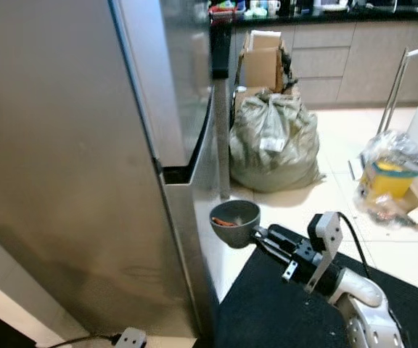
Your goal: Restocking fridge
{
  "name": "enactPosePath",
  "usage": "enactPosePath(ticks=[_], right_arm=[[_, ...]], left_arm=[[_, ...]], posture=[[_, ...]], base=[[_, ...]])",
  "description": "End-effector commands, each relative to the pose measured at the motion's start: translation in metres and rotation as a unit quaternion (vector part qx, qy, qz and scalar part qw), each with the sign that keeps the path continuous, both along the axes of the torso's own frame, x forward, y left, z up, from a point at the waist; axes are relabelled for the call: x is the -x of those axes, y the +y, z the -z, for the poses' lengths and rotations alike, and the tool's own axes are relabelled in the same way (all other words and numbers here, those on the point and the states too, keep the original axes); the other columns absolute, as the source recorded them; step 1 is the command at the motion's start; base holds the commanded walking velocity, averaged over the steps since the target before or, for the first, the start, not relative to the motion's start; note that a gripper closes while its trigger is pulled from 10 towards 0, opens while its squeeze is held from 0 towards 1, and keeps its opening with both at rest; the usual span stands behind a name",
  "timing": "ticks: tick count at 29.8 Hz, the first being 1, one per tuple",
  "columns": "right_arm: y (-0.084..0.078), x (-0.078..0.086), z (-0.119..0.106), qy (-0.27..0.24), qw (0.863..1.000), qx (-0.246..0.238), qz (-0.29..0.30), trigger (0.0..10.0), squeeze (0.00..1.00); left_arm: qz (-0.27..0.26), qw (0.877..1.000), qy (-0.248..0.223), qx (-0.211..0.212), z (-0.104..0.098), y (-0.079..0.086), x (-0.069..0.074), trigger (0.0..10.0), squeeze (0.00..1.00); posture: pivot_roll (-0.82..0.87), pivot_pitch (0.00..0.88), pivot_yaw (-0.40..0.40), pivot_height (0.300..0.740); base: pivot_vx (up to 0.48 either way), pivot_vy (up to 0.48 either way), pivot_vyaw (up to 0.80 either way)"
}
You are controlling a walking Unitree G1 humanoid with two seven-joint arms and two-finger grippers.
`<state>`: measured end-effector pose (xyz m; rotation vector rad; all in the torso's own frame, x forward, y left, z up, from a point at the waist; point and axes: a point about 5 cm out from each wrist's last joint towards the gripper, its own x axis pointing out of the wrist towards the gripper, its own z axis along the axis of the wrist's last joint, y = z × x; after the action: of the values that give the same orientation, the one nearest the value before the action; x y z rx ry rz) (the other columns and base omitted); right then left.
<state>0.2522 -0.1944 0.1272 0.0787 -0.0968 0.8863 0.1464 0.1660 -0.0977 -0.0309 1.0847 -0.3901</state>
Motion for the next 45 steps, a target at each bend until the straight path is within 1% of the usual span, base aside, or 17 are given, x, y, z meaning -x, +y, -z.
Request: enactPosePath(ticks=[1,3,11,19,20,23,28,34,45], right_arm=[[0.0002,-0.001,-0.0032,-0.003,1.0,-0.004,0.0,10.0,0.0],[0.0002,-0.0018,-0.0038,-0.004,1.0,-0.005,0.003,10.0,0.0],[-0.0008,-0.0049,-0.0056,-0.008,1.0,-0.007,0.016,10.0,0.0],[-0.0008,-0.0049,-0.0056,-0.008,1.0,-0.007,0.016,10.0,0.0],[0.0021,-0.0067,-0.0049,-0.003,1.0,-0.009,0.02,10.0,0.0],[0.006,-0.0087,-0.0038,0.001,1.0,-0.008,0.022,10.0,0.0],[0.0071,-0.0091,-0.0017,0.019,1.0,-0.012,0.015,10.0,0.0],[0.0058,-0.0096,-0.0029,0.023,0.999,-0.018,0.013,10.0,0.0],[0.005,-0.0099,-0.0037,0.024,0.999,-0.019,0.016,10.0,0.0]], left_arm=[[-0.011,1.0,0.006,-0.009,0.0011,0.0049,0.0029,10.0,0.0],[-0.018,1.0,0.003,-0.018,0.0011,0.0061,0.0019,10.0,0.0],[-0.034,0.999,-0.006,-0.015,-0.0003,0.0068,-0.0017,10.0,0.0],[-0.034,0.999,-0.006,-0.015,-0.0003,0.0068,-0.0017,10.0,0.0],[-0.041,0.999,-0.011,-0.014,-0.0016,0.0076,-0.0049,10.0,0.0],[-0.037,0.999,-0.012,-0.016,-0.002,0.0078,-0.006,10.0,0.0],[-0.038,0.999,-0.011,-0.017,-0.0016,0.0073,-0.0054,10.0,0.0],[-0.046,0.999,-0.011,-0.014,-0.0012,0.0066,-0.0045,10.0,0.0],[-0.039,0.999,-0.009,-0.011,-0.0012,0.0052,-0.0045,10.0,0.0]], posture=[[-0.13,0.013,0.08,0.74],[-0.13,0.014,0.08,0.74],[-0.13,0.014,0.081,0.74],[-0.13,0.014,0.081,0.74],[-0.14,0.017,0.082,0.74],[-0.14,0.017,0.082,0.74],[-0.14,0.016,0.079,0.74],[-0.14,0.017,0.076,0.74],[-0.14,0.015,0.077,0.74]], base=[[0.0,0.0,0.0],[0.0,0.0,0.0],[0.0,0.0,0.0],[0.0,0.0,0.0],[0.0,0.0,0.0],[0.0,0.0,0.0],[0.0,0.0,0.0],[0.0,0.0,0.55],[0.0,0.0,0.62]])
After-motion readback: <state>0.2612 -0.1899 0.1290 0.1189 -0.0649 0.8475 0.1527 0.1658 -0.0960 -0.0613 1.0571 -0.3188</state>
